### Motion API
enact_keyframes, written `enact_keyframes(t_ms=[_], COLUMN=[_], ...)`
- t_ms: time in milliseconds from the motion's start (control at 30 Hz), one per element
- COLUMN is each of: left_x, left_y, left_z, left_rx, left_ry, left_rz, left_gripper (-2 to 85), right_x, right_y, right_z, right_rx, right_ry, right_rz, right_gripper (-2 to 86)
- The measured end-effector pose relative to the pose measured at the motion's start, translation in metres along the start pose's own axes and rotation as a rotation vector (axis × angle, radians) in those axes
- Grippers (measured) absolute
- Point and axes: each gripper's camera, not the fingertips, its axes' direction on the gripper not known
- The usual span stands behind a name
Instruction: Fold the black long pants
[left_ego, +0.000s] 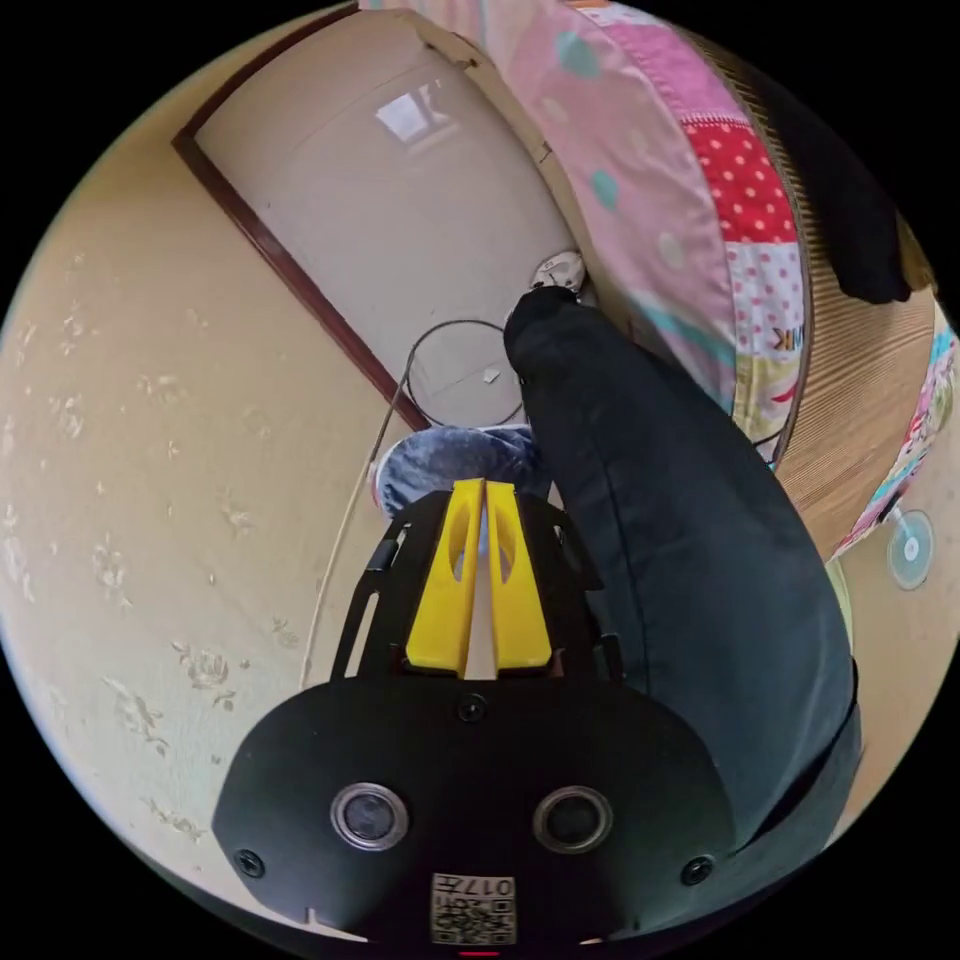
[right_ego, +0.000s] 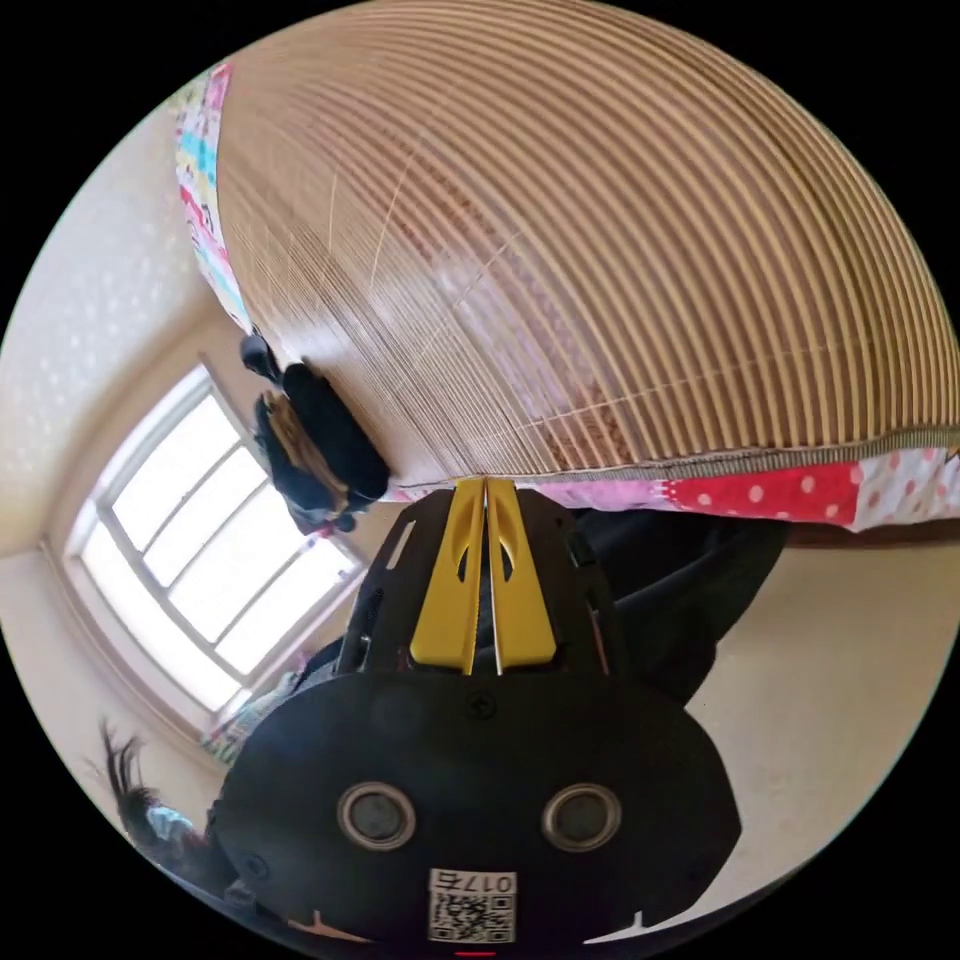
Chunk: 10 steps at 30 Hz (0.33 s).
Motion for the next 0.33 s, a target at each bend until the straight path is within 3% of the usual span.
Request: enact_keyframes(t_ms=[100, 333], left_x=[0.02, 0.062], left_y=[-0.009, 0.029], left_z=[-0.055, -0.294], left_rx=[0.105, 0.751], left_ry=[-0.011, 0.165], left_rz=[0.062, 0.2], left_gripper=[0.8, 7.7], right_x=[-0.001, 0.037], right_y=[-0.001, 0.002], right_z=[0.021, 0.049], right_rx=[-0.001, 0.055], right_ry=[0.102, 0.088], right_rz=[-0.019, 0.046], right_gripper=[0.4, 0.4])
